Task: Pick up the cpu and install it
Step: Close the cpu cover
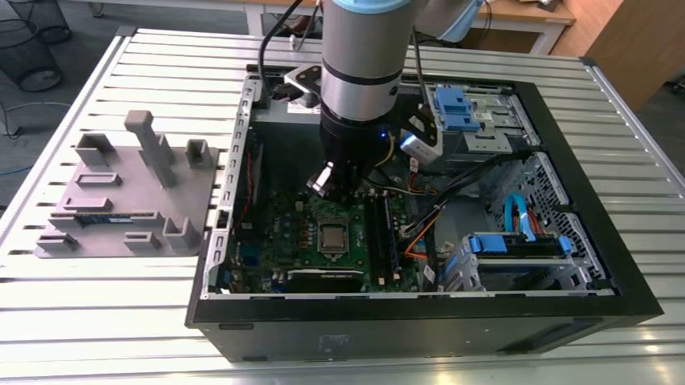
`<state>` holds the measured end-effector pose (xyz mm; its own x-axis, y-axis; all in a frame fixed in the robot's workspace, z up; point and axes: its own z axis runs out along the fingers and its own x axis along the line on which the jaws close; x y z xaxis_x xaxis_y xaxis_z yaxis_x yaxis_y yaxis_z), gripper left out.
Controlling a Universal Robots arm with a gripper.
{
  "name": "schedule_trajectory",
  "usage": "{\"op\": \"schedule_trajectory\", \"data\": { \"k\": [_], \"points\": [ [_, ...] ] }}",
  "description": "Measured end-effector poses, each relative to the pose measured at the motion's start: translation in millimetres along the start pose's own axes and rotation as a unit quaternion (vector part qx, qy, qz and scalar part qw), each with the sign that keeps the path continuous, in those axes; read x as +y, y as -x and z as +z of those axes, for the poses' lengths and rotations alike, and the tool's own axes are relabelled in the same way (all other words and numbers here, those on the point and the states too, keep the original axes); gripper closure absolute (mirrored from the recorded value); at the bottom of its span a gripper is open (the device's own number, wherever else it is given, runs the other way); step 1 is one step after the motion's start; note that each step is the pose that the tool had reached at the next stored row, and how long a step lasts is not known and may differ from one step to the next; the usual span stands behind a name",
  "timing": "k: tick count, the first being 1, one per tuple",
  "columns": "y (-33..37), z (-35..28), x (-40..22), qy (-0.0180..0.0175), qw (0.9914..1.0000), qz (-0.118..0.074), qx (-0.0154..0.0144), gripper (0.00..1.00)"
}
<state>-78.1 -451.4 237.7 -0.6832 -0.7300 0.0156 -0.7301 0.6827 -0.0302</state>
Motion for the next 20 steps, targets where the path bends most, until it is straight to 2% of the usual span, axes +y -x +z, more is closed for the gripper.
{"op": "schedule_trajectory", "data": {
  "k": [3,16,20],
  "points": [
    [-1.5,2.1,1.7,-0.0007,1.0,0.0,-0.0006,0.89],
    [-1.5,2.3,1.7,-0.0008,1.0,0.0,-0.0007,0.89],
    [-4.3,2.4,-0.6,0.0001,1.0,0.0,-0.0016,0.89]
  ]
}}
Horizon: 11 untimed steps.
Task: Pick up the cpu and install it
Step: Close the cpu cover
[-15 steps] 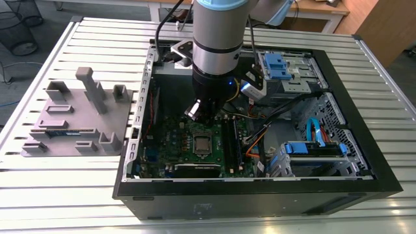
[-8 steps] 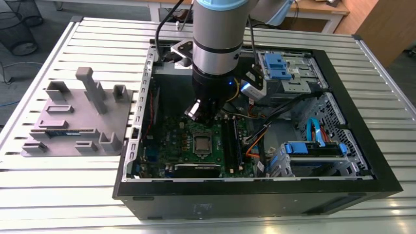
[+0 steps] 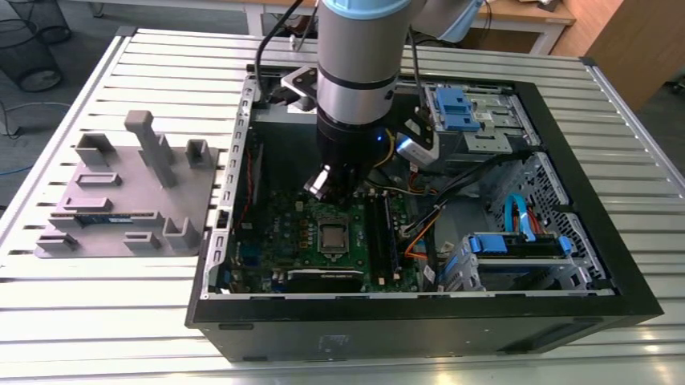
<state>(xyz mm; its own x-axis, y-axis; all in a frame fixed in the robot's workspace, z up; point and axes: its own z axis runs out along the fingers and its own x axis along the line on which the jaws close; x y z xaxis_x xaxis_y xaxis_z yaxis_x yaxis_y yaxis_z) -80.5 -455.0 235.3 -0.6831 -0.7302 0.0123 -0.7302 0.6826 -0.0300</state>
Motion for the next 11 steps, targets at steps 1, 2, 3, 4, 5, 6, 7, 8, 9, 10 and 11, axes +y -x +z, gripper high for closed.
{"op": "schedule_trajectory", "data": {
  "k": [1,2,3,4,5,6,7,8,9,10,11],
  "points": [
    [-1.3,0.0,-1.0,0.0004,1.0,0.0,-0.0005,0.89],
    [-2.6,0.1,-1.9,0.0008,1.0,0.0,-0.0009,0.89],
    [-3.7,0.1,-2.7,0.0011,1.0,0.0,-0.0012,0.89],
    [-4.7,0.2,-3.5,0.0013,1.0,0.0,-0.0015,0.89],
    [-5.0,0.2,-3.7,0.0013,1.0,0.0,-0.0015,0.89],
    [-5.0,0.2,-3.7,0.0013,1.0,0.0,-0.0015,0.89],
    [-5.0,0.2,-3.7,0.0013,1.0,0.0,-0.0015,0.89],
    [-5.0,0.2,-3.7,0.0013,1.0,0.0,-0.0015,0.89],
    [-5.0,0.2,-3.7,0.0013,1.0,0.0,-0.0015,0.89],
    [-5.0,0.2,-3.7,0.0013,1.0,0.0,-0.0015,0.89],
    [-5.1,0.2,-3.6,0.0013,1.0,0.0,-0.0015,0.89]
  ]
}}
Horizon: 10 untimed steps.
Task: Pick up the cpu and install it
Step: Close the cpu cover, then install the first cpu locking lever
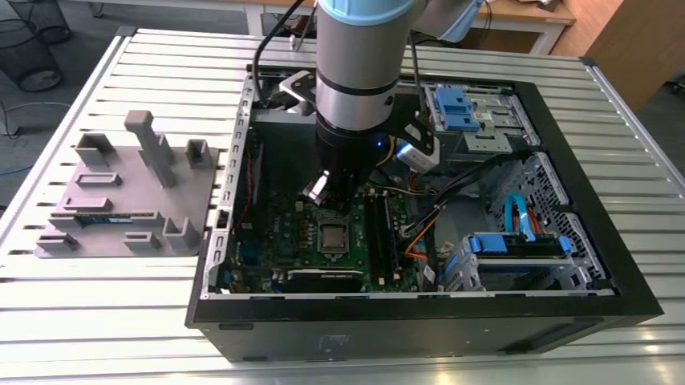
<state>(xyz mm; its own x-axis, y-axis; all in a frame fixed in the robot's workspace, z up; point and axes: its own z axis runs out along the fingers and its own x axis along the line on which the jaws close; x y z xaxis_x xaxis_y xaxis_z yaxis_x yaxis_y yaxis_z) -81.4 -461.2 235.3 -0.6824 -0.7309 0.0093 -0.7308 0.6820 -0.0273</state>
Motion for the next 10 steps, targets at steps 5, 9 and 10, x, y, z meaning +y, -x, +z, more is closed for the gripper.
{"op": "schedule_trajectory", "data": {
  "k": [5,9,10],
  "points": [
    [-1.0,0.3,1.1,0.0001,1.0,0.0,-0.0001,0.89],
    [-1.0,0.3,1.1,0.0001,1.0,0.0,-0.0001,0.89],
    [-1.0,0.3,1.1,0.0001,1.0,0.0,-0.0001,0.89]
  ]
}}
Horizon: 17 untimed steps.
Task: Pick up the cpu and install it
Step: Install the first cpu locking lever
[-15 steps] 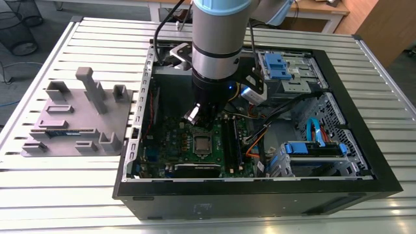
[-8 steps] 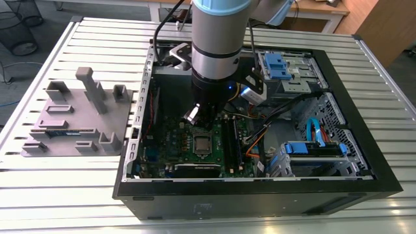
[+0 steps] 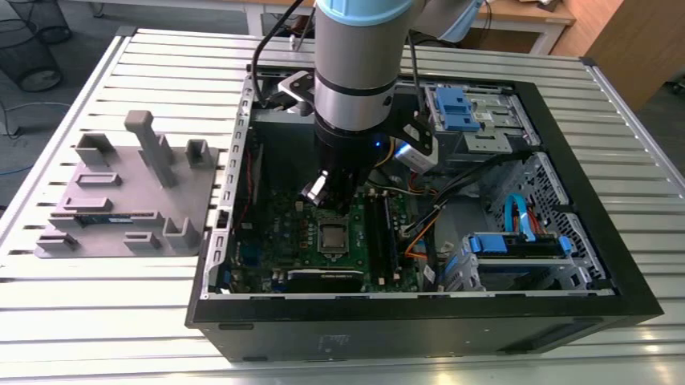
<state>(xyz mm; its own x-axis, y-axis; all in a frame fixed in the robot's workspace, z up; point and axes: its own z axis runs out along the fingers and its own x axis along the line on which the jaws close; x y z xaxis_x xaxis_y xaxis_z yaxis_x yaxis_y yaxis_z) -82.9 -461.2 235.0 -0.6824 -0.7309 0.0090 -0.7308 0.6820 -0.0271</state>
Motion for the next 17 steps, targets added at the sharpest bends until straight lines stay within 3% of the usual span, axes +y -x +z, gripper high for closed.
{"op": "schedule_trajectory", "data": {
  "k": [5,17],
  "points": [
    [-0.1,-1.0,0.0,0.0,1.0,0.0,0.0,0.89],
    [-0.1,-12.9,-0.3,0.0,1.0,0.0,-0.0001,0.89]
  ]
}}
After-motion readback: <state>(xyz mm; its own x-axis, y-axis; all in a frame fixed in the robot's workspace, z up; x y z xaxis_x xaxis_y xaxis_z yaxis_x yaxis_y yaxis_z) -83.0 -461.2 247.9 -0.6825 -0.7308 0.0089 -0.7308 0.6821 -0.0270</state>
